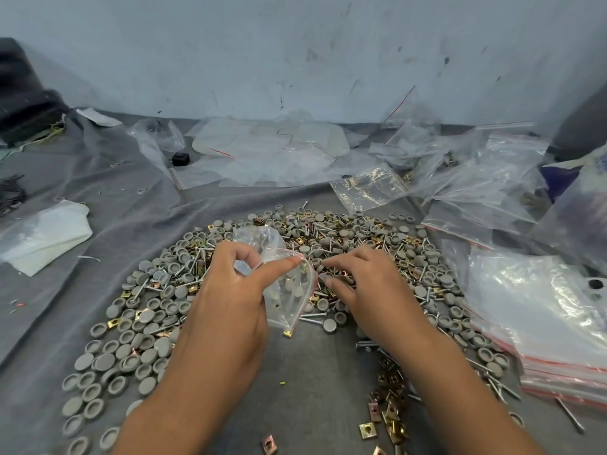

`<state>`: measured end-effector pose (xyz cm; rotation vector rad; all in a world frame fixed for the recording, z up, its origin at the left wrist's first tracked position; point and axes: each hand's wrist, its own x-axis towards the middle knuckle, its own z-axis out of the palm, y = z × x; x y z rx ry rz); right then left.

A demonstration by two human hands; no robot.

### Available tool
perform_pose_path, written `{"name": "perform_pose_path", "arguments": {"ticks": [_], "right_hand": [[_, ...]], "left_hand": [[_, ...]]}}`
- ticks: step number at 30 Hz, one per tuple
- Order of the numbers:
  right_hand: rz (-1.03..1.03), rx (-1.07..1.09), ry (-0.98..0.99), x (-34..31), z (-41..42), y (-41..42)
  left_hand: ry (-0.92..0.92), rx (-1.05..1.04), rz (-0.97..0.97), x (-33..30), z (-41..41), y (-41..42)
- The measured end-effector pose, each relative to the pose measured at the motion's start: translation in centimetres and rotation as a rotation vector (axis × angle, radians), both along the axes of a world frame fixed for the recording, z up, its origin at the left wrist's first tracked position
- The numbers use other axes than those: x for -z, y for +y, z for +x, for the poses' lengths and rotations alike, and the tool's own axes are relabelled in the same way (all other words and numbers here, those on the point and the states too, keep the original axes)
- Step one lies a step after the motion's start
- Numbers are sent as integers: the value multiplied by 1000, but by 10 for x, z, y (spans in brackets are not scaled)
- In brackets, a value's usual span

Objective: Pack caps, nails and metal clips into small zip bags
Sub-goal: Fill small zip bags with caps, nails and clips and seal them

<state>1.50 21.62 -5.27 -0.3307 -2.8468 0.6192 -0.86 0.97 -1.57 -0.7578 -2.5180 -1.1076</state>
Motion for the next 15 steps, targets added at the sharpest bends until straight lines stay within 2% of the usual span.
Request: {"name": "perform_pose_path", "arguments": {"ticks": [1, 4, 8, 11, 13, 15], "right_hand": [[40, -3, 1, 1, -2, -2], [134, 19, 2, 5, -4, -3], [115, 30, -4, 9, -4, -3], [-60, -12, 39, 1, -3, -2], [-287, -77, 178, -10, 2, -5], [-429, -185, 314, -22, 11, -14]], "left_hand": [[29, -15, -63, 1, -2, 2], [-8, -4, -65, 9, -7, -1], [-47, 12, -42, 9, -6, 0], [-111, 20, -34, 10, -6, 1], [-123, 17, -51, 12, -7, 2], [-145, -1, -67, 12, -8, 2]]}}
